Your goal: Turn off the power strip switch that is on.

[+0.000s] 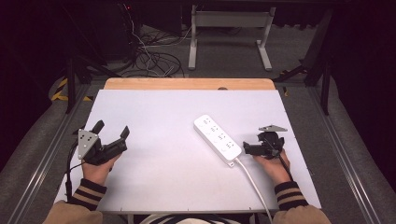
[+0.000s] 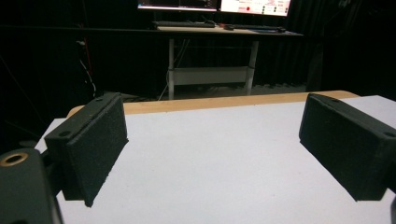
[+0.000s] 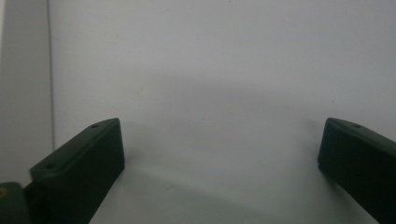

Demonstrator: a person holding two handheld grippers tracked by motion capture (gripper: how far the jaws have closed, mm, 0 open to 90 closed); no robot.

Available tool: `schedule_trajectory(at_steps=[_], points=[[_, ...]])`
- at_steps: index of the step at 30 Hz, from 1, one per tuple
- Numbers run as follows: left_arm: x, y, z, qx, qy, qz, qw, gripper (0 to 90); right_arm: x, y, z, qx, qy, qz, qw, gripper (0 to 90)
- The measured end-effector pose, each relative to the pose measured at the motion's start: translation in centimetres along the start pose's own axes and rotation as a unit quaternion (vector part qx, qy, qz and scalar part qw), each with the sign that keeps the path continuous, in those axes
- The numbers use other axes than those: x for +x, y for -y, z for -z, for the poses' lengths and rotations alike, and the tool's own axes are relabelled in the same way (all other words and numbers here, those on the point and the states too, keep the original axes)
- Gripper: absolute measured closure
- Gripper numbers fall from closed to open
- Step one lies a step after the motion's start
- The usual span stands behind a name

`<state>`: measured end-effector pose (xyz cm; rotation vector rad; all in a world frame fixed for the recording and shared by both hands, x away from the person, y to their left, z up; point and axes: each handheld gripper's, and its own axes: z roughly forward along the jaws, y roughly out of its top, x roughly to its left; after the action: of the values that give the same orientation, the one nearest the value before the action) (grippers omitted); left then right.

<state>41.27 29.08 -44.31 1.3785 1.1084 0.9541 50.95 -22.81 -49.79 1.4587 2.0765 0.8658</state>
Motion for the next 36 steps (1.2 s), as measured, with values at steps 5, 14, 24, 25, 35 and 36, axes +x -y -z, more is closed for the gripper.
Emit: schedule_trajectory(at_steps=[5,14,24,25,35,36], points=[[0.2,-0.2,0.2,-0.006,0.000,0.004,1.0000,8.6,-0.5,-0.8,3.4,-0.060,-0.015,0.019,0.9979,10.0],[0.1,-0.3,0.4,-0.022,0.002,0.005,0.9998,8.2,-0.1,1.6,9.7,-0.325,-0.009,0.002,0.9457,2.9],[0.2,-0.3,0.8,-0.025,-0.005,0.005,0.9997,8.1,0.0,1.6,9.5,-0.372,-0.009,0.028,0.9278,3.3],[0.2,-0.3,0.9,-0.024,-0.006,0.005,0.9997,8.0,0.1,1.6,9.4,-0.372,-0.012,0.030,0.9275,3.6],[0.4,-0.2,1.0,-0.019,-0.011,0.004,0.9998,8.1,0.6,1.3,8.7,-0.363,-0.030,0.046,0.9303,4.1],[0.4,-0.2,1.0,-0.019,-0.011,0.005,0.9997,8.1,0.6,1.3,8.7,-0.361,-0.033,0.049,0.9307,4.6]])
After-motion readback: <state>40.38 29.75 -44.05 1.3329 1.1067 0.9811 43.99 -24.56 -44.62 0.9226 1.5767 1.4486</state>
